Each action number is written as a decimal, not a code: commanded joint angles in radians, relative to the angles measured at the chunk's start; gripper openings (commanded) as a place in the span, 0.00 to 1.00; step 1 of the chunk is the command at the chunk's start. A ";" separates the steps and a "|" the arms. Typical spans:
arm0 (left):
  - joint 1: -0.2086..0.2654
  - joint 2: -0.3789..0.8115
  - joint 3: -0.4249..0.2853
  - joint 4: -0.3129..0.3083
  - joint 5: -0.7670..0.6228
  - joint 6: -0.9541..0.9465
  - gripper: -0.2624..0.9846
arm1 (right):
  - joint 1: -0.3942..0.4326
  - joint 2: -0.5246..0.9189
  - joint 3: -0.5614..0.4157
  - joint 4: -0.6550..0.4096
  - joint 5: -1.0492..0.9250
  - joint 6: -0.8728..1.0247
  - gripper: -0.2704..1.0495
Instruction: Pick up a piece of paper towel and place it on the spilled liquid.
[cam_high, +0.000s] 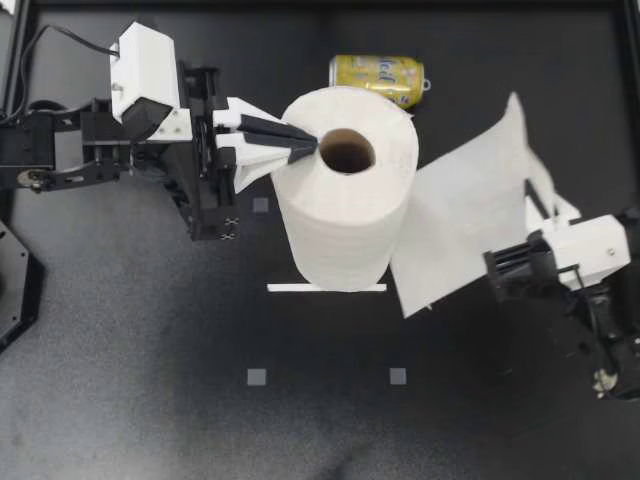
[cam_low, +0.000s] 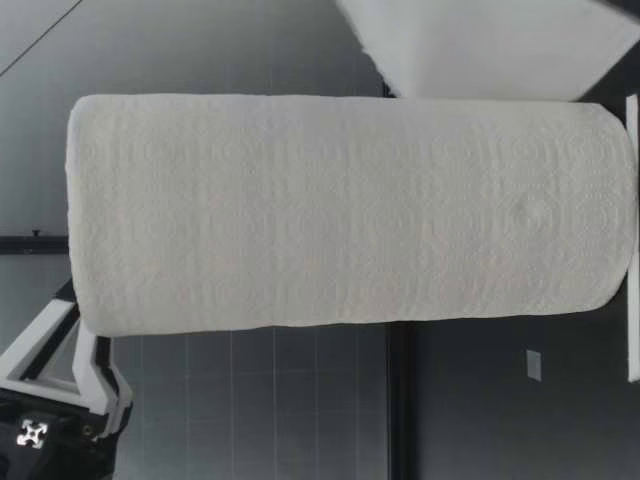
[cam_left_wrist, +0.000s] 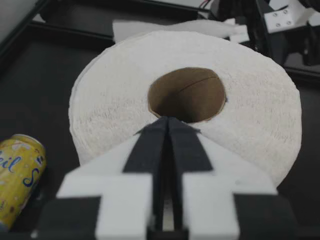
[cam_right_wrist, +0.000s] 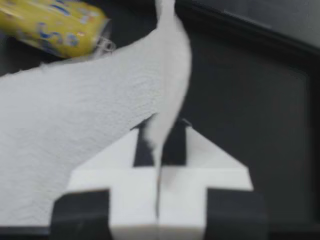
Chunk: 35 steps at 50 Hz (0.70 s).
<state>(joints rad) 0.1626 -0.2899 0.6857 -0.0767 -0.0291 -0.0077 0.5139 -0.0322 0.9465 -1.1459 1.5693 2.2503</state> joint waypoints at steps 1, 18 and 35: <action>0.020 0.052 0.018 -0.002 0.055 -0.003 0.30 | -0.018 -0.037 0.037 -0.012 0.012 0.005 0.09; 0.020 0.057 0.018 -0.023 0.054 -0.003 0.30 | -0.147 -0.149 0.238 -0.005 -0.032 -0.021 0.09; 0.020 0.055 0.012 -0.025 0.005 0.008 0.30 | -0.344 -0.391 0.296 -0.298 -0.347 -0.029 0.09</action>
<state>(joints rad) 0.1641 -0.2869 0.6842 -0.0997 -0.0399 -0.0061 0.2332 -0.3774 1.2379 -1.3837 1.3023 2.2197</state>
